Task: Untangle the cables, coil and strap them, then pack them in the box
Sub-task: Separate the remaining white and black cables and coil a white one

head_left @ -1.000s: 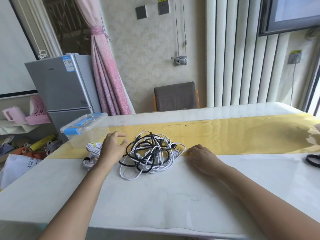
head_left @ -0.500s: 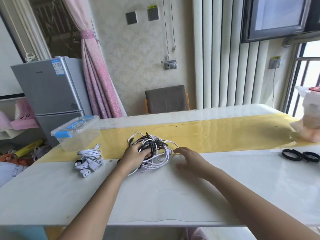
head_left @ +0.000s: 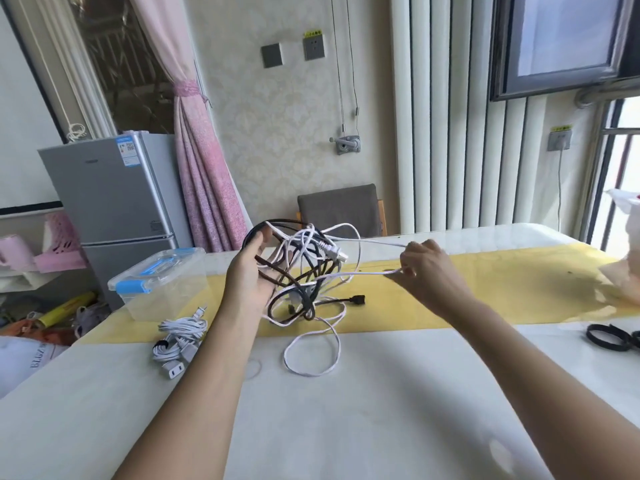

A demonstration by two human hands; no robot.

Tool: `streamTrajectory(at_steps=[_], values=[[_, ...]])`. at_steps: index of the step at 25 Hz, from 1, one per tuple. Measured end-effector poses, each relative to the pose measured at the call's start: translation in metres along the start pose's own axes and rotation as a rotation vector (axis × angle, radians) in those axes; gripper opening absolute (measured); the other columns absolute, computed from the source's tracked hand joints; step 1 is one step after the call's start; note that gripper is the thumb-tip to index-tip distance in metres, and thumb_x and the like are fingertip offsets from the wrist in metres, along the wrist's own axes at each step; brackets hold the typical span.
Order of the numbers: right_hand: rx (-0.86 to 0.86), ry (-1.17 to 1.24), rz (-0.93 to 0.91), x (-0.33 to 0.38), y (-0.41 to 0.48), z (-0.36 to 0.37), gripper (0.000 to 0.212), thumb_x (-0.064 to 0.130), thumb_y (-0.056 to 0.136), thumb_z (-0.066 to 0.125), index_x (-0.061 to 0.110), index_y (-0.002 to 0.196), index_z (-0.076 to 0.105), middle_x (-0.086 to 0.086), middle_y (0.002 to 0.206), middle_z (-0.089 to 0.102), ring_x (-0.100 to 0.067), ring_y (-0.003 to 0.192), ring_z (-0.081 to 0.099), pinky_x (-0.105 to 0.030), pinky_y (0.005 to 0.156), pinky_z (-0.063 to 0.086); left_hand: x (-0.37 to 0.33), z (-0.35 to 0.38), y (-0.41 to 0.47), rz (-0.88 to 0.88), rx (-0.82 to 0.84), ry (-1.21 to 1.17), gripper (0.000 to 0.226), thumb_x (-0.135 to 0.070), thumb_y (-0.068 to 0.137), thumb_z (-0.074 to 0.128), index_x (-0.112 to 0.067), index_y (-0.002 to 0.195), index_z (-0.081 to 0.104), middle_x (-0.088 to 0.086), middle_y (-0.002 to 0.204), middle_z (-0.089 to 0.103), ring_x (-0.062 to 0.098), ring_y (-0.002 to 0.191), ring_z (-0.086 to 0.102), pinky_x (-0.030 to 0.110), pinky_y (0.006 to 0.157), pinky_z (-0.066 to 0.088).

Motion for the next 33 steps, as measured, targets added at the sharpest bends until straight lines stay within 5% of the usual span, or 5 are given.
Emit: streamTrajectory(at_steps=[9,13,18,29,33], values=[[-0.071,0.008,0.583,-0.126,0.000,-0.034,0.030,0.026,0.098,0.041,0.012,0.101,0.068,-0.009,0.111,0.068,-0.039,0.109,0.046,-0.042,0.086,0.038,0.037,-0.068,0.038,-0.071,-0.278,-0.164,0.027,-0.011,0.099,0.040,-0.013,0.081,0.059,-0.011,0.057,0.065,0.017,0.071,0.062,0.038,0.070,0.049],[0.194,-0.094,0.746,-0.163,-0.020,0.015,0.025,0.004,0.086,0.046,0.005,0.098,0.068,-0.012,0.095,0.066,-0.036,0.093,0.059,-0.034,0.074,0.044,0.067,-0.103,0.027,-0.248,-0.346,0.437,0.013,0.002,0.088,0.049,-0.003,0.083,0.060,0.004,0.052,0.060,0.016,0.046,0.058,0.018,0.038,0.044],[0.288,0.046,0.787,-0.148,-0.021,0.023,0.022,0.006,0.080,0.055,0.012,0.084,0.076,-0.004,0.085,0.072,-0.024,0.087,0.062,-0.032,0.074,0.051,0.017,-0.098,0.021,-0.080,-0.389,1.348,0.053,-0.012,0.077,0.066,0.002,0.126,0.050,0.023,0.129,0.047,0.038,0.116,0.050,0.042,0.091,0.046],[0.566,0.445,-0.018,0.029,-0.016,0.079,0.032,0.006,0.080,0.068,0.035,0.091,0.072,0.022,0.116,0.060,-0.003,0.098,0.058,-0.023,0.087,0.047,0.112,-0.035,0.020,-0.143,0.253,1.643,0.058,-0.069,0.087,0.042,-0.022,0.109,0.065,0.002,0.117,0.066,0.022,0.114,0.057,0.029,0.091,0.039],[0.857,0.270,0.132,-0.013,-0.031,0.079,0.049,-0.008,0.074,0.060,0.039,0.074,0.075,0.032,0.104,0.066,0.009,0.091,0.061,-0.019,0.082,0.048,0.128,-0.029,-0.004,-0.289,0.575,1.549,0.032,-0.028,0.088,0.067,-0.024,0.119,0.060,-0.010,0.121,0.063,0.003,0.098,0.057,0.009,0.078,0.041]])
Point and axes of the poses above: each hand's wrist, its own y-axis towards the middle knuckle, its own z-axis out of the palm, x = y × z, the point moved 9 cm from there along y, towards the middle knuckle
